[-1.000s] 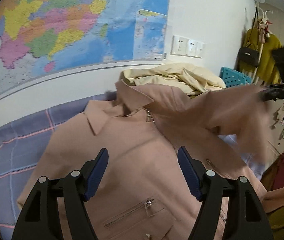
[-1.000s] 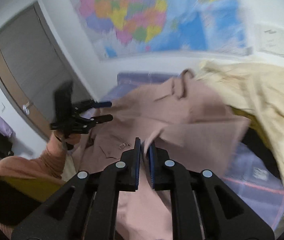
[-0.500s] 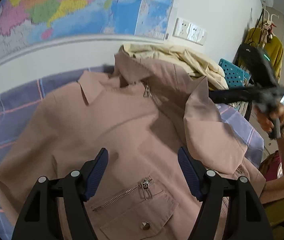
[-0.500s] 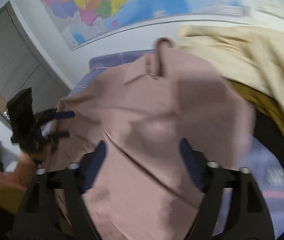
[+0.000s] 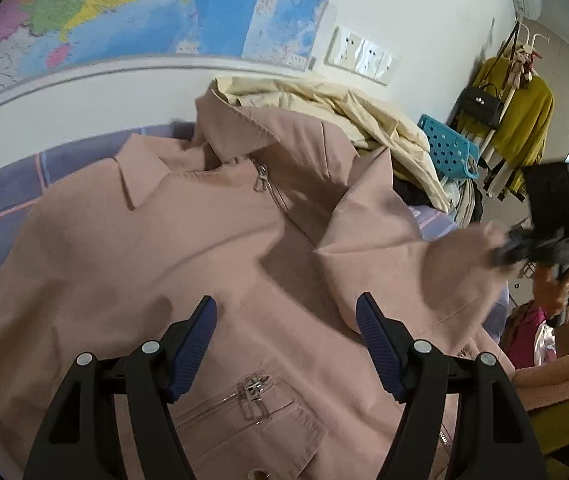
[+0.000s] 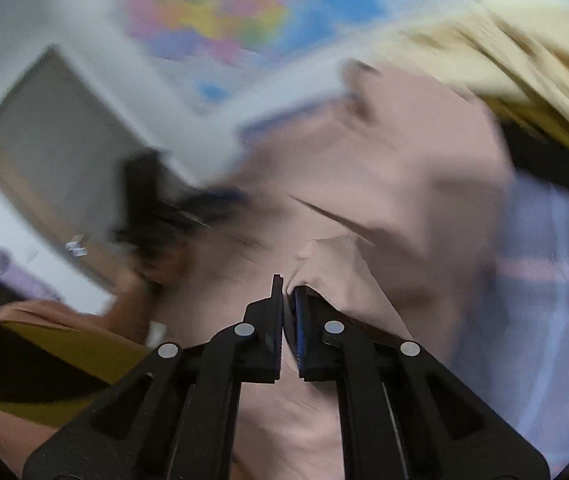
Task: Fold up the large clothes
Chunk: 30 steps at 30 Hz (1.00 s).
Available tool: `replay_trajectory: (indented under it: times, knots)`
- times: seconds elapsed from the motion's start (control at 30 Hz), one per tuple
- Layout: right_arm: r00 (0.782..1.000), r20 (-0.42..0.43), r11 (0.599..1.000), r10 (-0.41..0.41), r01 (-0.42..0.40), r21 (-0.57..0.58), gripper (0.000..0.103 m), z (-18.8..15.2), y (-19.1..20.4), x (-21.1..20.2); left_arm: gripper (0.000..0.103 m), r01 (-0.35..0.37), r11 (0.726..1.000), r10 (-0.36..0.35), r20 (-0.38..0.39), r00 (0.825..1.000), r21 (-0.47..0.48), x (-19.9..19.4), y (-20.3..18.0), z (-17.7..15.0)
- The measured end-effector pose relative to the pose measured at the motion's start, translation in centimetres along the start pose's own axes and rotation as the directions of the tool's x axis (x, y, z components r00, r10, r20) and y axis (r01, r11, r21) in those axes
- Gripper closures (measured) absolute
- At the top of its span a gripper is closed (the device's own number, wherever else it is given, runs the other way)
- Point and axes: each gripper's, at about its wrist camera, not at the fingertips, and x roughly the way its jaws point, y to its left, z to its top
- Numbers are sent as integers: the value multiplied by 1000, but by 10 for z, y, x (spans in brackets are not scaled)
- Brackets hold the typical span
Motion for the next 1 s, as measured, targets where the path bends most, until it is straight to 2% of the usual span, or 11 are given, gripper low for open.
replay_trajectory:
  times: [0.13,0.23,0.37,0.47,0.53,0.6,0.67,0.73,0.83,0.93,1.0]
  knots:
    - [995,0,987,103,-103,-121,98,45,50,46,34,-6,999,9,73,997,-37,-31,12,2]
    - [989,-60,974,133,-142,-174,93,65,70,103,34,-27,998,36,137,990,-64,-59,21,3]
    - [987,-147,980,62,-88,-176,46,79,67,155,28,-90,991,107,175,979,-99,-88,32,-2]
    - [994,-91,980,58,-74,-183,41,86,57,138,28,-103,989,119,154,981,-108,-91,33,-11]
    - [1000,-11,982,-9,7,-191,36,86,43,114,23,-104,989,117,125,985,-104,-86,32,-18]
    - [987,74,971,-146,157,-182,34,89,19,89,20,-116,989,124,88,988,-95,-74,32,-25]
    - [951,131,946,-279,296,-132,27,88,-11,65,18,-162,983,164,11,986,-89,-53,36,-32]
    - [890,151,895,-431,442,-53,26,81,-49,41,18,-164,980,155,-85,984,-113,-32,44,-39]
    - [846,99,851,-524,524,22,22,66,-94,28,18,-102,984,79,-156,985,-143,-14,50,-46]
    - [857,39,858,-514,512,42,20,57,-125,32,18,-19,987,-5,-154,988,-158,-10,46,-43]
    - [891,10,890,-453,451,67,21,57,-140,46,17,-8,991,-13,-155,988,-133,-8,39,-39]
